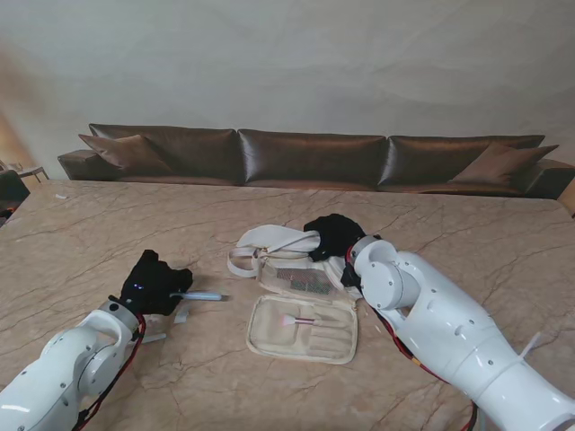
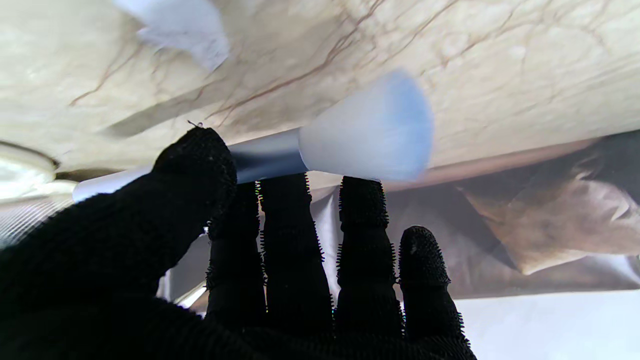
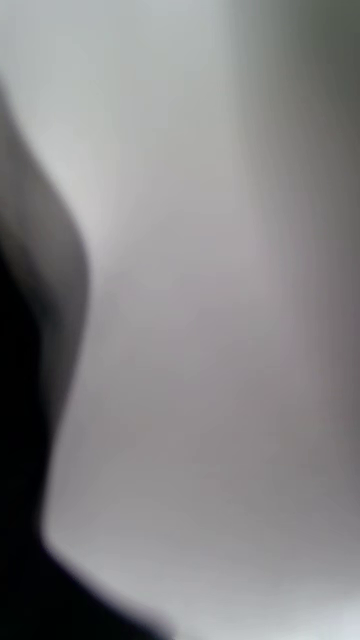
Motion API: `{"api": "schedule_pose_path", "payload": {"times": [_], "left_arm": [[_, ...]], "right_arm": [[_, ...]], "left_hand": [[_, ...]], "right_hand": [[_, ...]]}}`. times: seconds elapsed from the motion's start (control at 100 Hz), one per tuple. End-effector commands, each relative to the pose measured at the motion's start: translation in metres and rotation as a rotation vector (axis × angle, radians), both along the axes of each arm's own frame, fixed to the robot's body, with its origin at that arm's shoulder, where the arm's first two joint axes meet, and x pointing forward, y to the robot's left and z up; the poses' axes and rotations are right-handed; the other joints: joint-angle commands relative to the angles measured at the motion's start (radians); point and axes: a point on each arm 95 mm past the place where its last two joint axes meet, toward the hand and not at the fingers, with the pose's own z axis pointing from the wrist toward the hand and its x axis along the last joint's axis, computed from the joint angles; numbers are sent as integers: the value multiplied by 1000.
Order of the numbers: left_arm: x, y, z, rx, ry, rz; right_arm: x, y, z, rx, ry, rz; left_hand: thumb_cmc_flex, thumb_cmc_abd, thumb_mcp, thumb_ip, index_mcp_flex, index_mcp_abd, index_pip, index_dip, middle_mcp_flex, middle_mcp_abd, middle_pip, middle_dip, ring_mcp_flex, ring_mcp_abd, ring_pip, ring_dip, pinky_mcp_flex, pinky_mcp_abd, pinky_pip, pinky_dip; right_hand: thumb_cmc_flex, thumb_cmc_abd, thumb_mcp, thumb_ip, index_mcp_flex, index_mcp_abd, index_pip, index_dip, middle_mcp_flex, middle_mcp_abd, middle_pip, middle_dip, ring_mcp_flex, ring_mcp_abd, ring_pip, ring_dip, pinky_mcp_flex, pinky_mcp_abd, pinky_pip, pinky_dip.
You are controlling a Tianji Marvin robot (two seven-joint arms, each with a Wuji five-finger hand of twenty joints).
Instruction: Pack the cosmetics bag
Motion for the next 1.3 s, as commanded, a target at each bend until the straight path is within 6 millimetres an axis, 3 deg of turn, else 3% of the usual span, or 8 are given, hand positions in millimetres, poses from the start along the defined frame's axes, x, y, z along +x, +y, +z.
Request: {"api": "schedule_pose_path", "payload": {"times": [0.0, 0.21, 0.68, 0.96, 1.29], "left_arm": [[-11, -11, 0, -7, -4, -36], [-32, -35, 10, -12, -16, -97], [-67, -88, 10, -25, 14, -157], [-72, -118, 4, -7, 33, -200], [-61, -141, -3, 35, 53, -215]], "right_arm": [[1, 8, 7, 15, -13, 14], [1, 9, 8, 13, -17, 13], [2, 11, 9, 8, -12, 6], [1, 15, 11, 17, -18, 0], [0, 15, 10, 19, -19, 0]], "left_hand": [[49, 24, 100, 41, 64, -92, 90, 22, 75, -24, 63, 42, 29, -5, 6, 22, -10, -17, 21, 6], [46, 19, 105, 48, 76, -90, 78, 20, 91, -24, 46, 48, 47, 0, -7, 25, 6, -6, 21, 3], [39, 12, 114, 65, 90, -88, 58, 23, 110, -24, 18, 65, 66, 5, -20, 40, 12, -5, 16, 3], [33, 10, 117, 71, 93, -87, 52, 27, 116, -26, 10, 73, 75, 5, -20, 48, 21, -6, 14, 5], [24, 4, 130, 75, 97, -88, 45, 30, 126, -28, 2, 74, 85, 4, -20, 55, 30, -7, 9, 8]], "right_hand": [[148, 129, 95, 57, 51, -148, 104, 31, 24, -9, -17, -7, 66, 3, 45, -5, 29, -8, 42, -12], [149, 129, 94, 58, 51, -148, 104, 32, 24, -9, -17, -7, 66, 3, 46, -5, 29, -8, 42, -12], [148, 129, 94, 58, 51, -146, 105, 32, 24, -9, -17, -7, 66, 3, 46, -5, 29, -7, 43, -13], [149, 129, 94, 58, 52, -146, 105, 32, 25, -8, -17, -7, 66, 5, 46, -5, 30, -7, 43, -13], [149, 128, 94, 58, 50, -147, 104, 32, 25, -7, -17, -7, 67, 3, 46, -5, 31, -8, 44, -13]]}}
